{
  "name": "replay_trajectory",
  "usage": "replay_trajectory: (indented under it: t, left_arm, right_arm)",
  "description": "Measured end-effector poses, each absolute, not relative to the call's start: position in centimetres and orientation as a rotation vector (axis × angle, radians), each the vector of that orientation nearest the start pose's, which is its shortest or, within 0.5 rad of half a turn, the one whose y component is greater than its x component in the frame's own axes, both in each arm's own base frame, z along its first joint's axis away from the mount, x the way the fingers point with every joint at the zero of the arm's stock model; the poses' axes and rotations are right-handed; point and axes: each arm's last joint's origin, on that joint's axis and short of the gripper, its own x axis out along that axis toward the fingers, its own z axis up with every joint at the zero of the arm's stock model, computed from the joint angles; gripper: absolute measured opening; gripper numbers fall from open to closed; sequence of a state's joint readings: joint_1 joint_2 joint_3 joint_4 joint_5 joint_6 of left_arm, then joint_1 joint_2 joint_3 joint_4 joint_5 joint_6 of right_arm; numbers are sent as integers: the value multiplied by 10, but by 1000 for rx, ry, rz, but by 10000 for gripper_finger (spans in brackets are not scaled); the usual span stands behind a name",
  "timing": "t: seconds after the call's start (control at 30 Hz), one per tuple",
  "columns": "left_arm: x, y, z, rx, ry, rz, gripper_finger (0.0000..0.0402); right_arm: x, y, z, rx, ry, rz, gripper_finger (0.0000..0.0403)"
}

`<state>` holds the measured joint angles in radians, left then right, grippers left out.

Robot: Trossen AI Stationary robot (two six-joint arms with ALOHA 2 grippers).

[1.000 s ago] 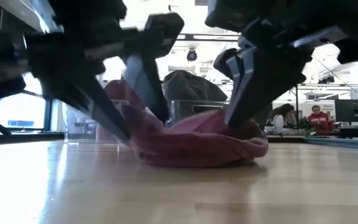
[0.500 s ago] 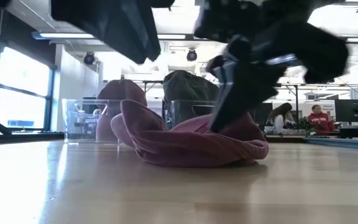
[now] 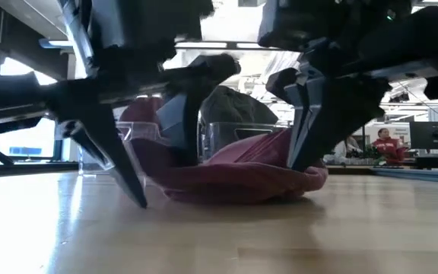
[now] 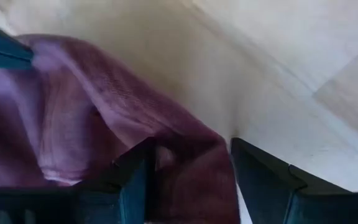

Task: Pick & Place hat
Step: Put the red cap into the left transparent bin

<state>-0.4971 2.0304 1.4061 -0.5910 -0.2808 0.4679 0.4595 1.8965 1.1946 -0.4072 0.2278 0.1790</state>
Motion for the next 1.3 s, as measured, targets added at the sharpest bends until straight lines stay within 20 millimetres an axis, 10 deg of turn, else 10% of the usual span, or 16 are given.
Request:
replay_trajectory:
  t: [0.4, 0.7, 1.0, 1.3]
  left_arm:
    - [338, -179, 160, 890, 1324, -244, 203]
    - [330, -174, 160, 799, 1416, -135, 121]
    - [325, -172, 160, 691, 1475, -77, 7]
    - [334, -195, 187, 607, 1347, -120, 13]
  right_arm:
    - [354, 162, 163, -268, 856, 81, 2]
    - [380, 130, 136, -212, 843, -35, 1]
    - [359, 122, 128, -176, 1105, -44, 2]
    - [350, 140, 153, -236, 1004, -20, 1]
